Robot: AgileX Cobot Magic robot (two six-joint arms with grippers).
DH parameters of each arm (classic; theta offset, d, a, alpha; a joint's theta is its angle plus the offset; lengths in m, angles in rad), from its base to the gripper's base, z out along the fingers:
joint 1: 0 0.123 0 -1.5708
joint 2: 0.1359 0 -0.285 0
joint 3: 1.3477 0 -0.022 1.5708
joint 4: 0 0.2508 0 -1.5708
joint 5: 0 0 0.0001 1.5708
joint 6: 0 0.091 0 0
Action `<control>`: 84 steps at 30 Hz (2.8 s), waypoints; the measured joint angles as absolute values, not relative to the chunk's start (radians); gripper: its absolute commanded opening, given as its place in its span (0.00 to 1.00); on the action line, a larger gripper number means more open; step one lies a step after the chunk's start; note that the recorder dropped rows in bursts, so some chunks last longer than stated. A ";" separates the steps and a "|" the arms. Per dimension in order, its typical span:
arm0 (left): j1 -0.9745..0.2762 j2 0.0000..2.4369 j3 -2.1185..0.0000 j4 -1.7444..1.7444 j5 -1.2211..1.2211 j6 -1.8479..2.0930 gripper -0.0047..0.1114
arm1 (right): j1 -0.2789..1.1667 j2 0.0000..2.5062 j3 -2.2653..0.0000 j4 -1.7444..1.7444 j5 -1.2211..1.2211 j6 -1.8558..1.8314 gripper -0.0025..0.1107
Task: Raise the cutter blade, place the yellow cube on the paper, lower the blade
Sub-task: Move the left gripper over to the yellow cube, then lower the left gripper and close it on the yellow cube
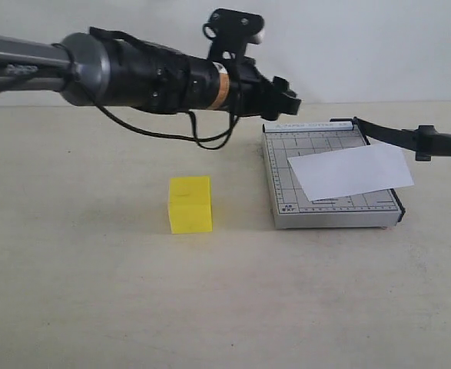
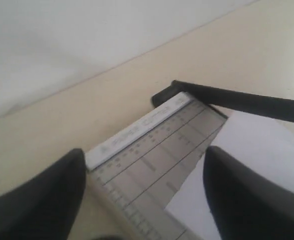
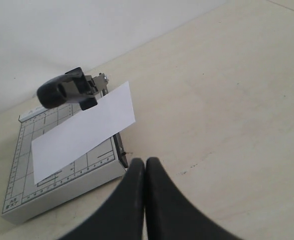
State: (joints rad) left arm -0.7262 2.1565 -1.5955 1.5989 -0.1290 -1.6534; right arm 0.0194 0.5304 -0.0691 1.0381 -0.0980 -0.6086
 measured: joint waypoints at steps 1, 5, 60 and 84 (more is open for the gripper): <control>-0.714 2.122 -1.550 1.651 -0.112 -1.740 0.62 | 0.033 0.530 -0.069 1.038 -0.100 -0.609 0.02; -0.650 1.987 -1.368 1.723 -0.071 -1.944 0.62 | 0.069 0.530 -0.069 1.038 -0.100 -0.609 0.02; -0.647 1.962 -1.125 1.732 -0.115 -2.032 0.88 | 0.080 0.530 -0.069 1.038 -0.120 -0.609 0.02; -0.647 1.963 -1.086 1.738 -0.033 -2.022 0.88 | 0.080 0.530 -0.069 1.038 -0.130 -0.608 0.02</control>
State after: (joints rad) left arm -0.6471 1.9634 -1.0858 1.7378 -0.0331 -2.0224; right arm 0.0797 0.5304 -0.0691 1.0381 -0.1297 -0.6080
